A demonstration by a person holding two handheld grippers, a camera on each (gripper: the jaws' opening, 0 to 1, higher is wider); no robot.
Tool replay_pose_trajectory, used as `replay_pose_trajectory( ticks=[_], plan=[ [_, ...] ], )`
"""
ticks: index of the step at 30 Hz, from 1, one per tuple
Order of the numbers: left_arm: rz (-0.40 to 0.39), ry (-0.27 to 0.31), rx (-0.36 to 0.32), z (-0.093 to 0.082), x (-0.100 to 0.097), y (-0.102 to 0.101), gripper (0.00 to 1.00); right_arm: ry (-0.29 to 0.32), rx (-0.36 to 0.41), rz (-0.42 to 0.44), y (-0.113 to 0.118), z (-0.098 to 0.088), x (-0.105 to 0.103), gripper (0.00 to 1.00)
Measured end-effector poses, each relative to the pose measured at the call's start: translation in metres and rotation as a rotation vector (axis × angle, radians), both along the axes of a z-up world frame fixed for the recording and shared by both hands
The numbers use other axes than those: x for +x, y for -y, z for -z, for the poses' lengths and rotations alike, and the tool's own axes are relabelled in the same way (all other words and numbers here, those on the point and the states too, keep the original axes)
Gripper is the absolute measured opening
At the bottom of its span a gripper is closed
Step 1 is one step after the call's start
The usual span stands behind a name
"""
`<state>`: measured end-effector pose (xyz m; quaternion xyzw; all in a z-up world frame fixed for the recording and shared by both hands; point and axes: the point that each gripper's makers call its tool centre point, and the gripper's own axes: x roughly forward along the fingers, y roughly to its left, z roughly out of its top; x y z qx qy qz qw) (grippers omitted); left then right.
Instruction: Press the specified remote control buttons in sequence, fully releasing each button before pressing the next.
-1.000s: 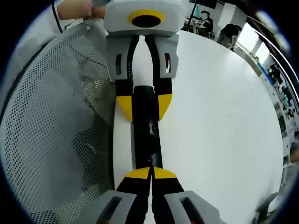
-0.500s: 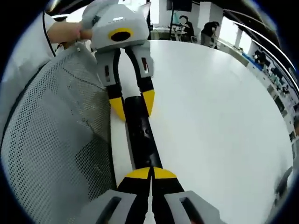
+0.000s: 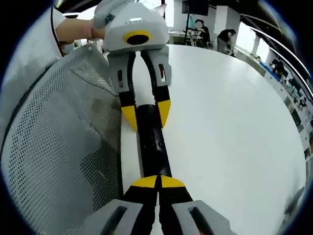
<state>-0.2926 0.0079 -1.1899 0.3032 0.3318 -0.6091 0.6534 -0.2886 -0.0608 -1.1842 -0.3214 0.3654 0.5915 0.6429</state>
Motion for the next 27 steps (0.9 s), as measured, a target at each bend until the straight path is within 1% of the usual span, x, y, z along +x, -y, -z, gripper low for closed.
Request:
replay_pose_trajectory(
  ticks=[3,7,16,19,21,23,24,27],
  plan=[
    [-0.001,0.0,0.002,0.0,0.0,-0.0002,0.24,0.009,-0.007,-0.017,-0.0007,0.0003,0.0001,0.0],
    [0.0,0.0,0.003,-0.0001,0.0002,-0.0003,0.24,0.019,-0.039,-0.057,-0.0021,0.0006,0.0,0.0],
    [0.004,-0.001,0.013,-0.0001,0.0004,-0.0003,0.24,0.009,-0.123,-0.115,-0.0043,-0.0006,-0.0009,0.0],
    [0.006,-0.001,0.014,-0.0002,0.0004,-0.0004,0.24,0.022,-0.133,-0.146,-0.0033,-0.0008,-0.0017,0.0],
    [0.005,-0.002,0.016,-0.0001,0.0004,-0.0005,0.24,0.016,-0.12,-0.138,-0.0024,-0.0017,-0.0015,0.0],
    [0.005,-0.002,0.021,-0.0001,0.0005,-0.0006,0.24,0.005,-0.08,-0.109,-0.0024,-0.0025,-0.0012,0.0],
    [0.005,-0.002,0.022,-0.0002,0.0005,-0.0006,0.24,-0.007,-0.043,-0.072,-0.0032,-0.0032,-0.0012,0.0],
    [0.005,-0.003,0.024,0.0,0.0007,-0.0007,0.24,-0.034,0.045,-0.001,-0.0031,-0.0054,-0.0003,0.0]
  ],
)
